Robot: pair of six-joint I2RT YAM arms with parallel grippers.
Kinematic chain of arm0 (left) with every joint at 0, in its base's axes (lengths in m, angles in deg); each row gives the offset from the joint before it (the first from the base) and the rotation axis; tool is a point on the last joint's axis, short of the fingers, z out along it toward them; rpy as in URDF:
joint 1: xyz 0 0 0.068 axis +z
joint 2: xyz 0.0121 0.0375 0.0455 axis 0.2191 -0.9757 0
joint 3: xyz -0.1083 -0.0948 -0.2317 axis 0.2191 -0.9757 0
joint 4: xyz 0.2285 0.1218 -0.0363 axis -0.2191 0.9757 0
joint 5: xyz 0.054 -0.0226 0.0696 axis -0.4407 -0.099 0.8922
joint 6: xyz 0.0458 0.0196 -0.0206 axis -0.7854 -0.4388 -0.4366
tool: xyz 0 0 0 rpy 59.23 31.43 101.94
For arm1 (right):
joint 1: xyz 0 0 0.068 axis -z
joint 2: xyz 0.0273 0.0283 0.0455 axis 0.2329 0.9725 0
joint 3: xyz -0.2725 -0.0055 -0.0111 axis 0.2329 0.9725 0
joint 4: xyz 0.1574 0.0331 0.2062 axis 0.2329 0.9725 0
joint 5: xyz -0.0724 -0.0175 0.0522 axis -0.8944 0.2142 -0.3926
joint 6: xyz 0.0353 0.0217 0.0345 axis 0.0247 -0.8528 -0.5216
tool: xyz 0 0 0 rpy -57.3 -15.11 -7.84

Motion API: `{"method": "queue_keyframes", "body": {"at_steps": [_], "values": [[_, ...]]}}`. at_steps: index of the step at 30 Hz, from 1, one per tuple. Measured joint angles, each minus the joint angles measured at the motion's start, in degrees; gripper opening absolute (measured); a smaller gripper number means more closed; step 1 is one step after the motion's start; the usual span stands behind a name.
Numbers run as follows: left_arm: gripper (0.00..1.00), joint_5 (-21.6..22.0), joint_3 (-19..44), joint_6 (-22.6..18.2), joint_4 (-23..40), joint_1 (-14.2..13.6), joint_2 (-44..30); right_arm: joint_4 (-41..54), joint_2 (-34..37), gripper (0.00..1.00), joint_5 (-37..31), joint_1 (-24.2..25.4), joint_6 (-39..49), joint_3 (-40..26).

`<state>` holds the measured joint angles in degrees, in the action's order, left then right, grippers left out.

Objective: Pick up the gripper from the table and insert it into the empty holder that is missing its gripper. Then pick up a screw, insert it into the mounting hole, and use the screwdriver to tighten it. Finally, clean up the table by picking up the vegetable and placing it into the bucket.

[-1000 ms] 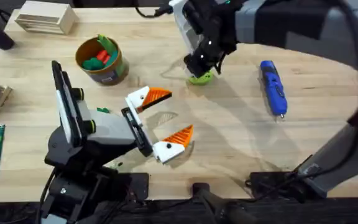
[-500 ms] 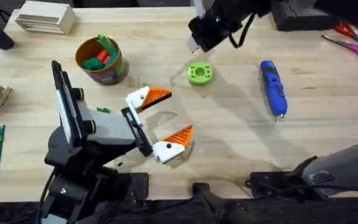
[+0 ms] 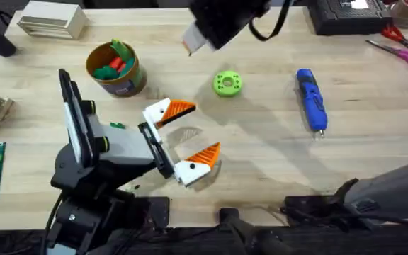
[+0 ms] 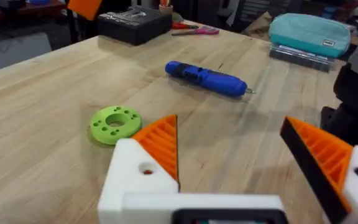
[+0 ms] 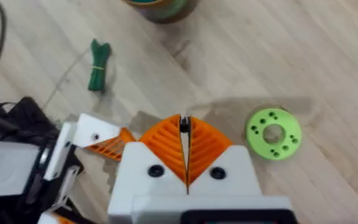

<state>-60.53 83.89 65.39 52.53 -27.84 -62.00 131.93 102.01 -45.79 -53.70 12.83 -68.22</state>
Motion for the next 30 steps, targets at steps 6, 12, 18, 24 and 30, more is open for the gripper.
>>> {"method": "queue_keyframes", "body": {"at_steps": [6, 12, 18, 24, 30], "values": [[0.988, 0.0, -0.01, 0.0, 0.0, 0.0, 0.0, 1.28, 0.0, 0.007, 0.56, -4.13, -0.48, -0.07], [0.987, -0.01, -0.01, 0.0, 0.0, 0.0, 0.0, 1.74, 0.01, 0.007, 0.72, -5.75, -0.7, -0.07], [0.987, 0.0, -0.02, 0.0, 0.0, 0.0, 0.0, 1.48, -0.01, 0.007, 1.72, -6.69, -1.09, -0.07], [0.987, 0.0, -0.02, 0.0, 0.0, 0.0, 0.0, 3.18, 0.01, 0.007, 4.4, -9.13, -1.07, -0.07], [0.987, 0.0, -0.02, 0.0, 0.0, 0.0, 0.0, 3.59, 0.17, 0.007, 5.13, -10.72, -1.07, -0.07]]}}
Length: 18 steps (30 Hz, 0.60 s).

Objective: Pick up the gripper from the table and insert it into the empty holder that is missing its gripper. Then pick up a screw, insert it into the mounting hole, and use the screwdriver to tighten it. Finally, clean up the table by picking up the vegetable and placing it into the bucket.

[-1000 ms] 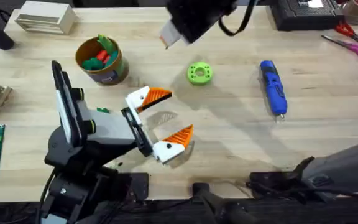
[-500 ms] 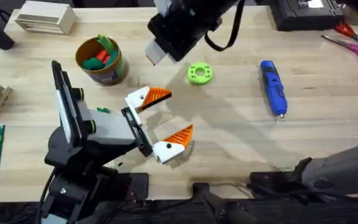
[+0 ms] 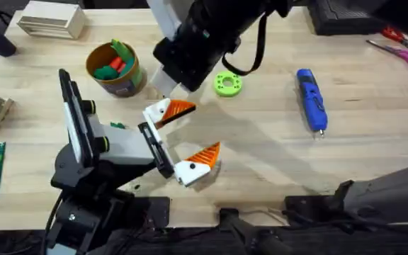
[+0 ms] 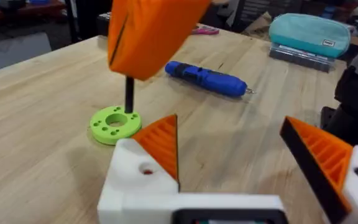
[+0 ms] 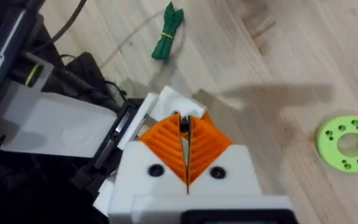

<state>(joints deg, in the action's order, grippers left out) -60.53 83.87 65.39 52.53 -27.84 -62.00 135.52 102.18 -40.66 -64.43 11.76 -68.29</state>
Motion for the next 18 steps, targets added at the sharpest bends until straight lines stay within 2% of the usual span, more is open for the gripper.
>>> {"method": "queue_keyframes", "body": {"at_steps": [18], "values": [[0.987, -0.01, 0.01, 0.0, 0.0, 0.0, 0.0, 1.33, 3.07, 0.007, 1.73, -1.42, 0.06, 0.0]]}}
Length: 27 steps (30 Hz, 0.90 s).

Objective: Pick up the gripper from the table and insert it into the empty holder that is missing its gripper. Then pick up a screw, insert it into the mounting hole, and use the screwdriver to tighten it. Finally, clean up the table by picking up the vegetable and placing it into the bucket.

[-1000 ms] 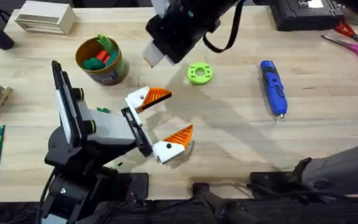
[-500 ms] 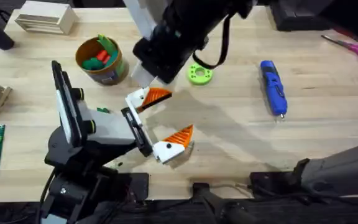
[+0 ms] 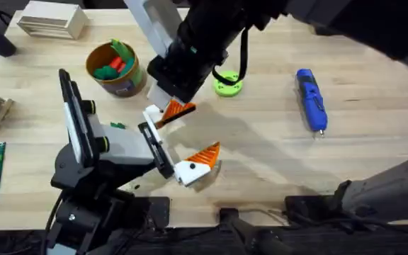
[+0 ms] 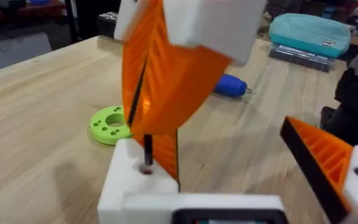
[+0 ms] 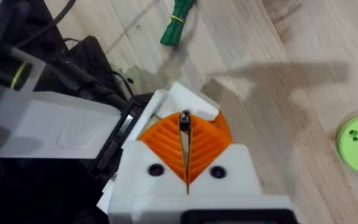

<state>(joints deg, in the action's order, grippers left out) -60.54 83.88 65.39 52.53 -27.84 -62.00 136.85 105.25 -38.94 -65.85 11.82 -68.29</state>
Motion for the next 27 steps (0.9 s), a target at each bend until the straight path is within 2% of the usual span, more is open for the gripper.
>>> {"method": "queue_keyframes", "body": {"at_steps": [27], "values": [[0.987, -1.31, -0.01, 0.51, 0.17, -0.07, -0.07, 0.59, 2.55, 0.007, 0.96, 0.04, 0.38, -0.7]]}}
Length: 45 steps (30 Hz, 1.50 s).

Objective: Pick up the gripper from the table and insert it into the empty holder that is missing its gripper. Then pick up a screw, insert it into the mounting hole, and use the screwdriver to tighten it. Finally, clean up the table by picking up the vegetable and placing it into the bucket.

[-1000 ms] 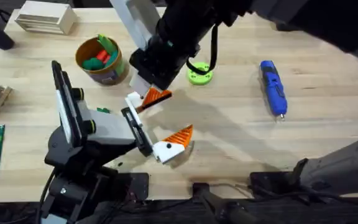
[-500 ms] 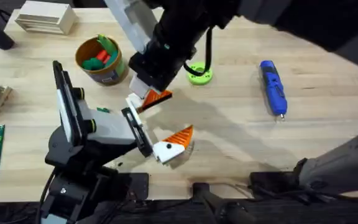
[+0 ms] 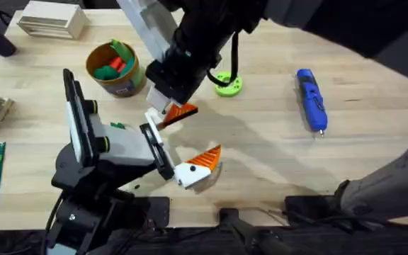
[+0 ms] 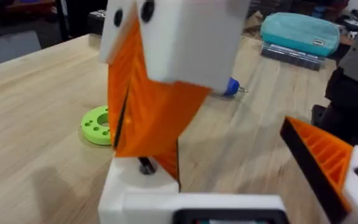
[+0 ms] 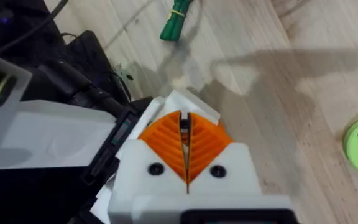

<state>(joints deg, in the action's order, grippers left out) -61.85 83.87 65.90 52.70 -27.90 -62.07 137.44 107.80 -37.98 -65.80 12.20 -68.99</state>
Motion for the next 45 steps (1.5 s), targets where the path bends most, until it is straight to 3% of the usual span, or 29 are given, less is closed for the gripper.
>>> {"method": "queue_keyframes", "body": {"at_steps": [31, 45], "values": [[0.987, -0.1, 0.0, -0.09, 0.0, 0.0, 0.01, 2.96, -0.76, 0.007, -0.42, 0.0, 0.92, -0.33], [0.987, -0.03, 0.0, -0.1, 0.0, 0.0, 0.0, 6.4, -0.81, 0.007, -1.58, 0.0, 1.21, -6.05]]}}
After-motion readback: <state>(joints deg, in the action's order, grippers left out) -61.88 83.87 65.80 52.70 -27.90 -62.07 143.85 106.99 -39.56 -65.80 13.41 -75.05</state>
